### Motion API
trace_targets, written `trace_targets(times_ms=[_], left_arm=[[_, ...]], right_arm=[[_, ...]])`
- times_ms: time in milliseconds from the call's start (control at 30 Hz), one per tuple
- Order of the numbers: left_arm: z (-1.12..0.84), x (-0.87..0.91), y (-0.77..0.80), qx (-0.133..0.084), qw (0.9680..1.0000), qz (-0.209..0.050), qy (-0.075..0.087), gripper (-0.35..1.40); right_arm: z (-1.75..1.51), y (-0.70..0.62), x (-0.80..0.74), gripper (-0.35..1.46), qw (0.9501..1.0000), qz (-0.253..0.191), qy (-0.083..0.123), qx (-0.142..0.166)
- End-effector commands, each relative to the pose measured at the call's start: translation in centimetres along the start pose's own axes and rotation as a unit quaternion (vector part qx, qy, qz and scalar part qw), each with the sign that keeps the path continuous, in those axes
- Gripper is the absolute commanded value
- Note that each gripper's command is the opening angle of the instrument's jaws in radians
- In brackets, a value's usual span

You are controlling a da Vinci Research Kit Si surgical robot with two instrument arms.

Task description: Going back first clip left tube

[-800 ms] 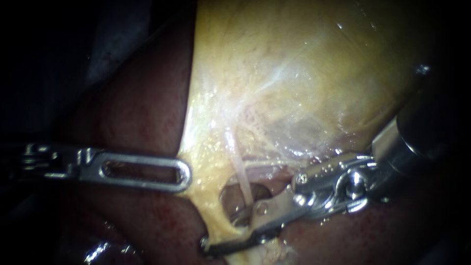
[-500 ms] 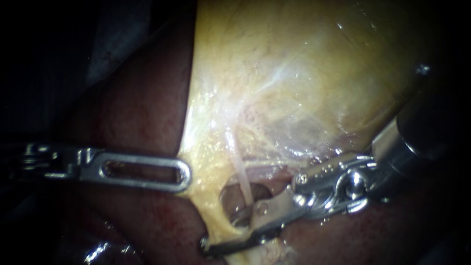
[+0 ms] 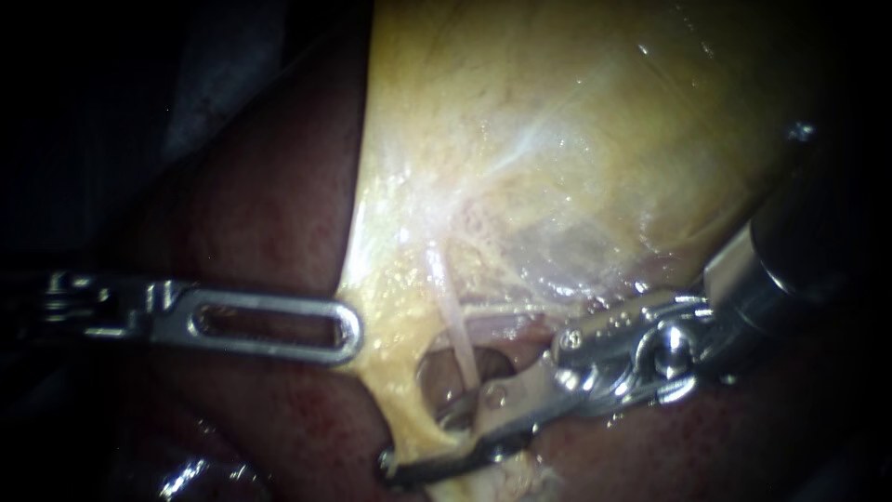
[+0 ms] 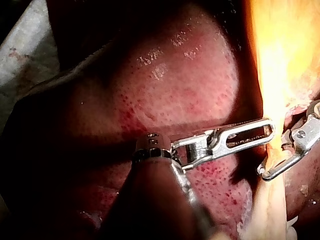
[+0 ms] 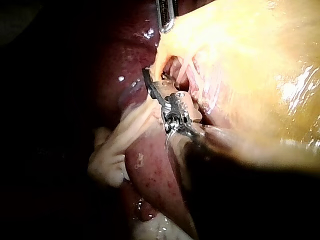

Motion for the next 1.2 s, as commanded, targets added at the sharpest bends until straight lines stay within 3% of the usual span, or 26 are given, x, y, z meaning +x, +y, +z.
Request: trace_targets(times_ms=[33,200,833,1200], left_arm=[[0.00,0.00,0.00,0.000,1.0000,0.000,0.000,-0.35],[0.00,0.00,0.00,0.000,1.0000,0.000,0.000,-0.35],[0.00,0.00,0.00,0.000,1.0000,0.000,0.000,-0.35],[0.01,0.00,0.00,0.000,1.0000,0.000,0.000,-0.35]], right_arm=[[0.00,0.00,0.00,0.26,0.9999,-0.006,0.004,-0.007],[0.00,0.00,0.00,0.41,0.9990,-0.021,0.020,-0.036],[-0.02,-0.01,0.03,0.46,0.9987,-0.022,0.022,-0.040],[0.15,-0.01,0.11,0.46,0.9985,-0.021,0.024,-0.046]])
